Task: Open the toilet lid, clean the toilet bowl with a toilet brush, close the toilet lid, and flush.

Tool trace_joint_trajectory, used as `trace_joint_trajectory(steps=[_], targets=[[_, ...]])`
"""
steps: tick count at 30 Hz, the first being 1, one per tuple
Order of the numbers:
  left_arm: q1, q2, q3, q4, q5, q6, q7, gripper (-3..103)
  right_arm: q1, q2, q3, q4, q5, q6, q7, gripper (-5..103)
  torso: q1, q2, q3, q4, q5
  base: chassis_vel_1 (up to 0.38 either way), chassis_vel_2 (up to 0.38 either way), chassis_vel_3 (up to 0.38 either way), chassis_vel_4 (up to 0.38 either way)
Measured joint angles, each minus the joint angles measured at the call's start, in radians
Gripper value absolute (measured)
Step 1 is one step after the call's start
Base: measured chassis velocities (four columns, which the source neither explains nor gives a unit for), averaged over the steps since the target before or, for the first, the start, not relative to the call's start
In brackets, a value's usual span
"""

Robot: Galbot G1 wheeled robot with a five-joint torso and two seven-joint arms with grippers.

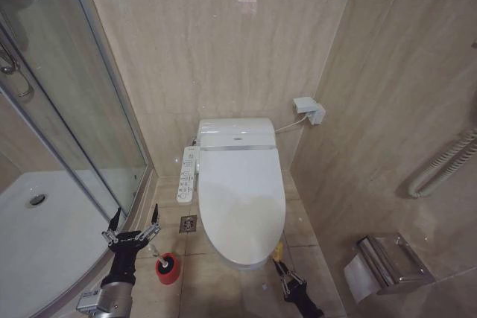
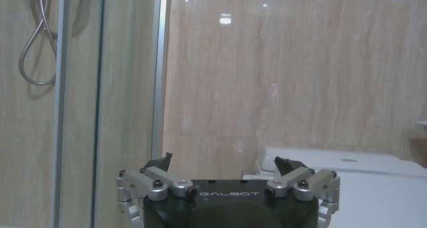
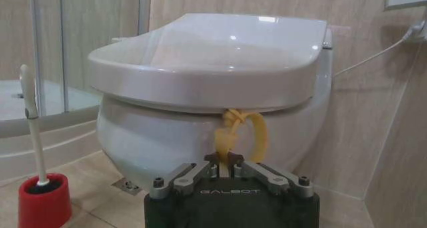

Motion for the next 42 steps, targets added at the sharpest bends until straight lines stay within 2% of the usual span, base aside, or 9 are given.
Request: trace_joint_trajectory(steps=[1,7,19,20,33,42], targets=[[0.000,0.000,0.000,-0.001,0.000,0.000,0.000,100,-0.005,-0.001,0.003,0.005,0.000,0.002,-0.002,9,0.000,0.000,0.000,0.0000,0.0000,0.000,0.000,0.000,0.000],[0.000,0.000,-0.001,-0.003,0.001,0.000,0.000,100,-0.035,-0.011,0.015,0.040,0.001,0.005,-0.002,9,0.000,0.000,0.000,0.0001,0.0000,0.000,0.000,0.000,0.000],[-0.022,0.003,-0.017,-0.003,-0.016,0.003,-0.005,100,-0.176,-0.038,0.073,0.230,0.005,0.040,0.015,7,0.000,0.000,0.000,0.0001,0.0000,0.000,0.000,0.000,0.000],[-0.024,0.005,-0.023,-0.006,-0.020,0.006,-0.005,100,-0.185,-0.041,0.079,0.248,0.005,0.043,0.022,1,0.000,0.000,0.000,-0.0001,0.0000,0.000,0.000,0.000,0.000],[-0.027,0.010,-0.068,-0.018,-0.042,0.012,-0.005,100,-0.193,-0.036,0.095,0.324,0.019,0.052,0.014,0,0.000,0.000,0.000,0.0001,0.0000,0.000,0.000,0.000,0.000],[-0.065,0.019,-0.116,0.030,-0.079,0.021,-0.005,100,-0.214,-0.033,0.149,0.490,0.077,0.037,0.019,0,0.000,0.000,0.000,-0.0001,-0.0001,0.000,0.000,0.000,0.000]])
